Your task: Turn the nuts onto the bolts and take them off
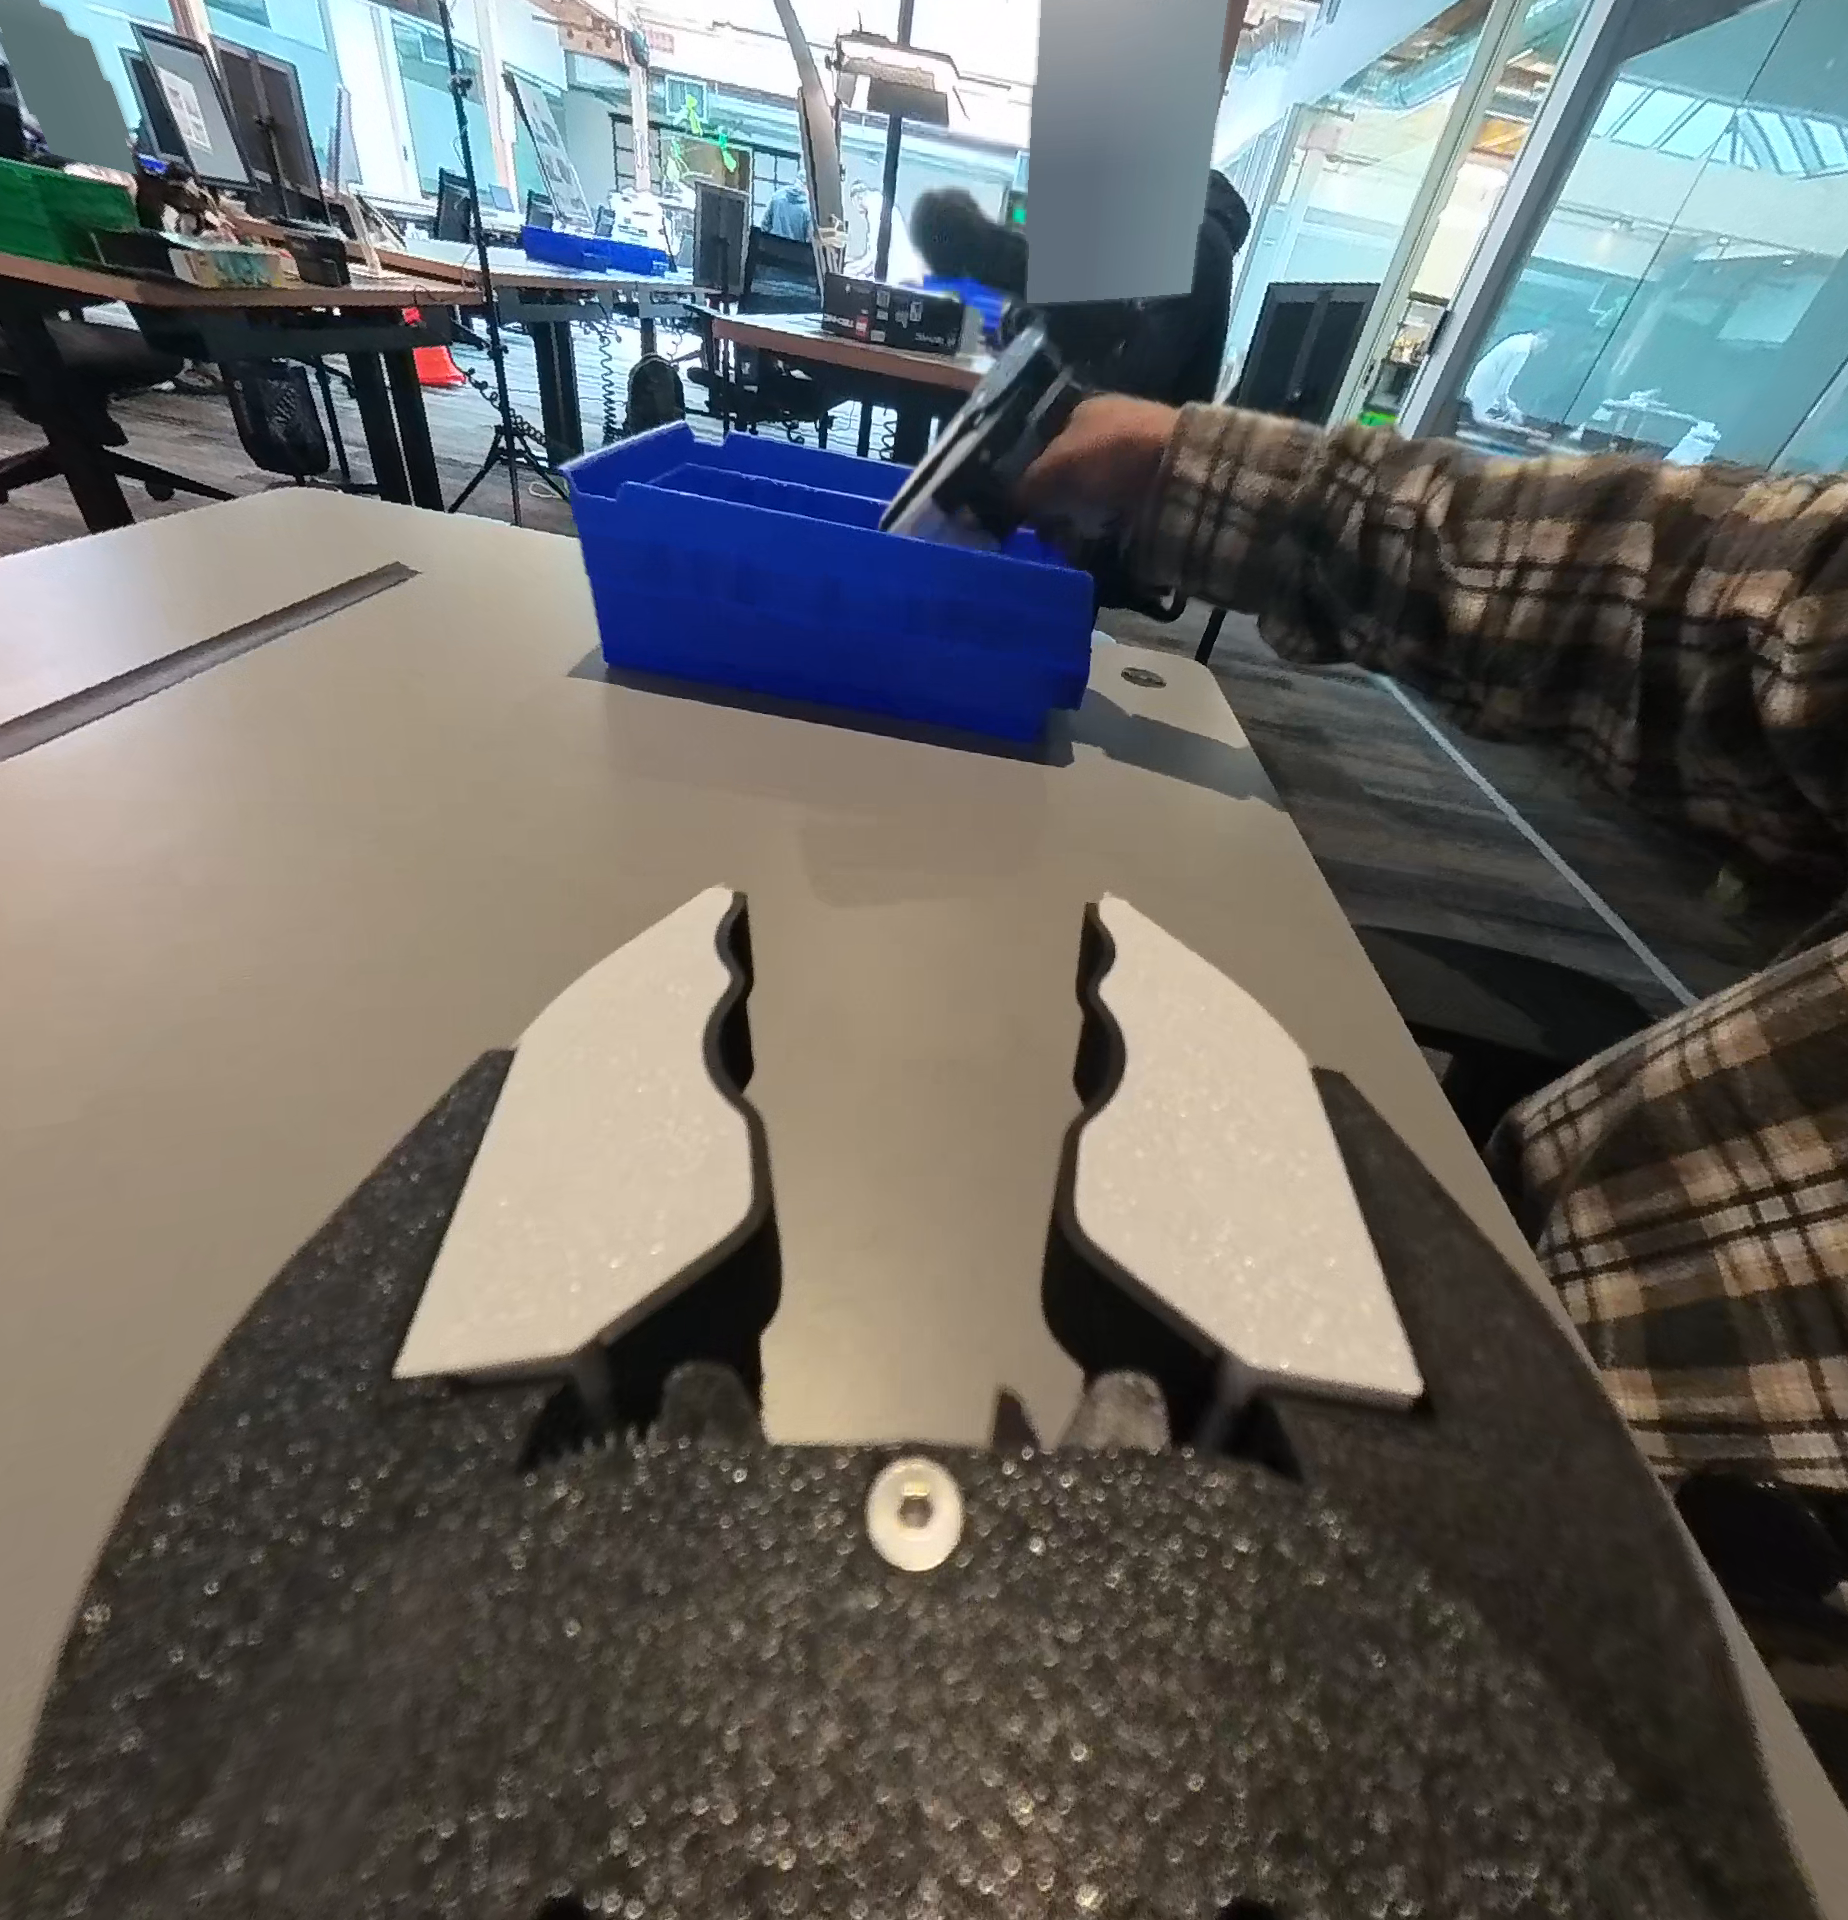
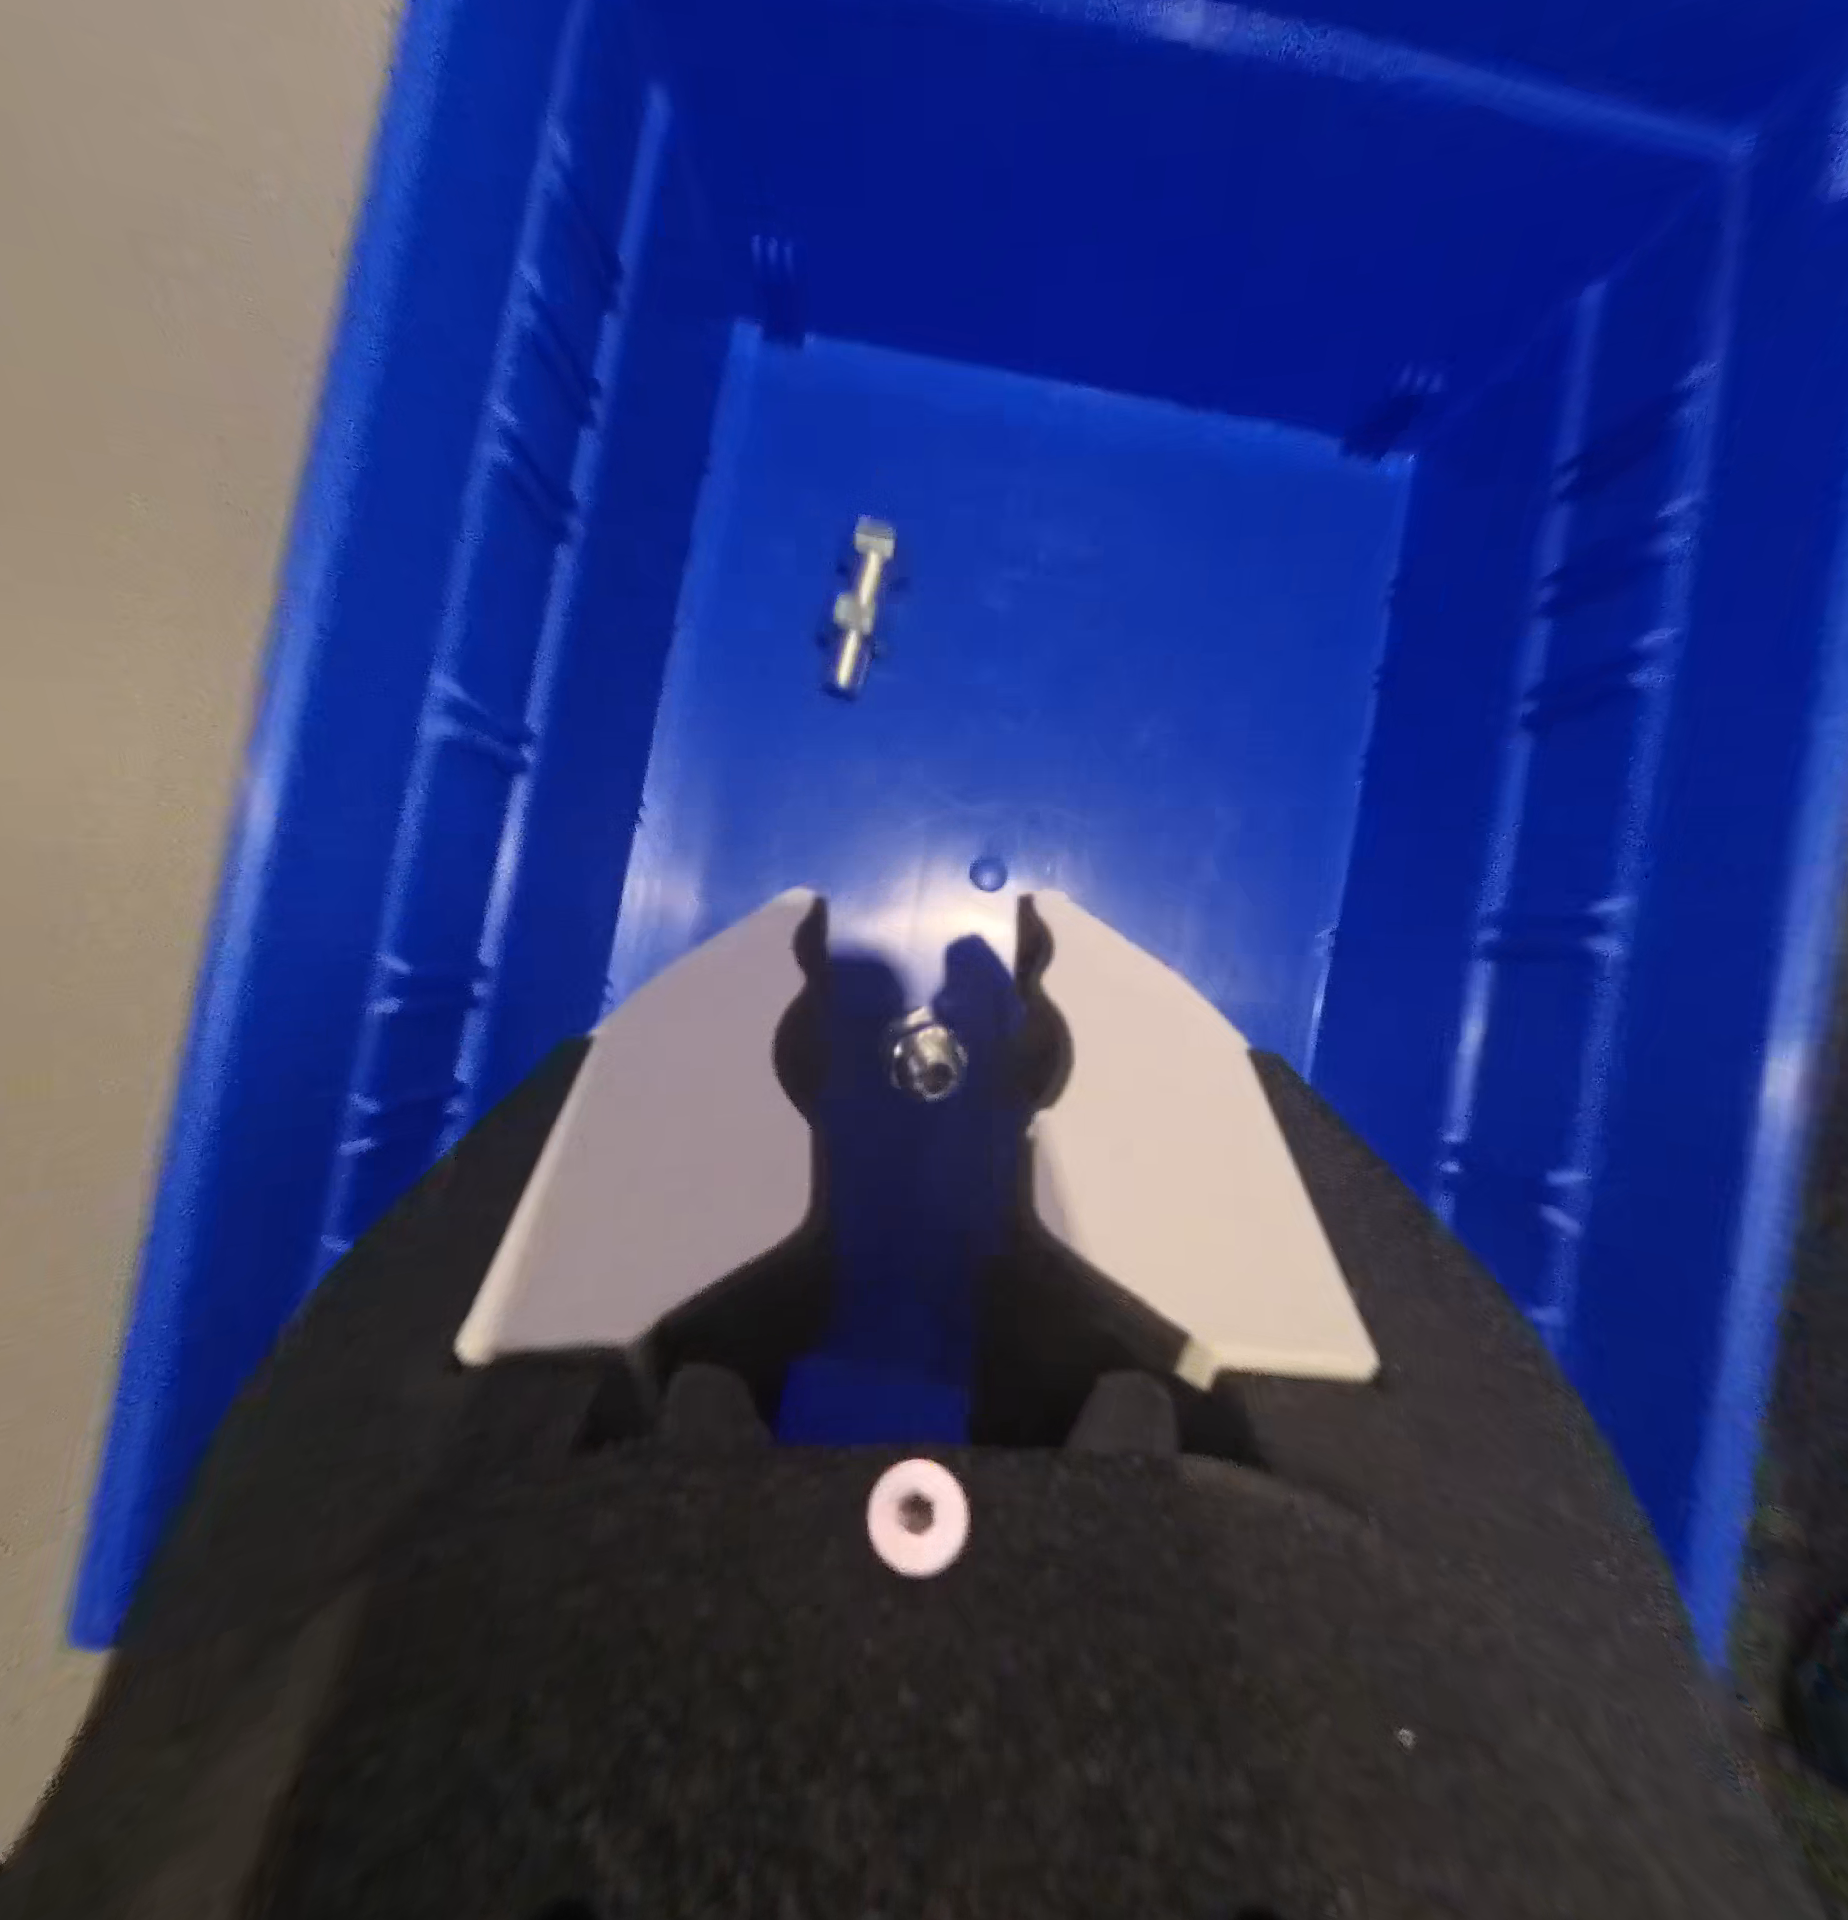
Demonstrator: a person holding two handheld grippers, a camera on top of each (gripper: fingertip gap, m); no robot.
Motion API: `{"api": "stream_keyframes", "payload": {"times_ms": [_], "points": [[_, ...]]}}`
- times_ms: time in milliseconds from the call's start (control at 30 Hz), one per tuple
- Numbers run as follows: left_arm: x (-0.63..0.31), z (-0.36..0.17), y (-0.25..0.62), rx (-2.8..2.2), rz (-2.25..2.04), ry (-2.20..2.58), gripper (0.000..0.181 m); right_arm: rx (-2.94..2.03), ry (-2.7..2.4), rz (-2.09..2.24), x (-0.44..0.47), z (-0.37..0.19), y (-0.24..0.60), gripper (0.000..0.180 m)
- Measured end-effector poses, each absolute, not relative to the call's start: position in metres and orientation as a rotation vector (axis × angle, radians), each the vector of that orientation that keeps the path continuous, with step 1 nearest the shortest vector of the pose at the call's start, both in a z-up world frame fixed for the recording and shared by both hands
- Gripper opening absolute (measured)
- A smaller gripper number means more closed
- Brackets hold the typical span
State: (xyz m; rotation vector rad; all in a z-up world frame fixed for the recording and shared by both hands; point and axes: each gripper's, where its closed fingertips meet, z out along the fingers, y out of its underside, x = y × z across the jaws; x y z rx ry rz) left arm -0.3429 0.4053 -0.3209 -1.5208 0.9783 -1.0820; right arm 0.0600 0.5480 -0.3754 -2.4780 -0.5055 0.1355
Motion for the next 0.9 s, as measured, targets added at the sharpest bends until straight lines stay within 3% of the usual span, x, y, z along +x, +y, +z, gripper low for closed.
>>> {"api": "stream_keyframes", "payload": {"times_ms": [267,400,567,900], "points": [[-0.347,-0.32,0.409,-1.523,-1.08,0.952,0.06,-1.894,-0.527,0.233,-0.014,-0.209,0.552,0.089],[-0.347,-0.321,0.41,-1.527,-1.079,0.945,0.06,-1.67,-0.677,0.334,-0.094,-0.174,0.526,0.108],[-0.35,-0.32,0.412,-1.527,-1.069,0.94,0.06,-1.515,-0.824,0.561,-0.188,-0.199,0.49,0.125],[-0.355,-0.323,0.418,-1.54,-1.057,0.924,0.059,-1.402,-0.809,0.735,-0.248,-0.294,0.479,0.122]]}}
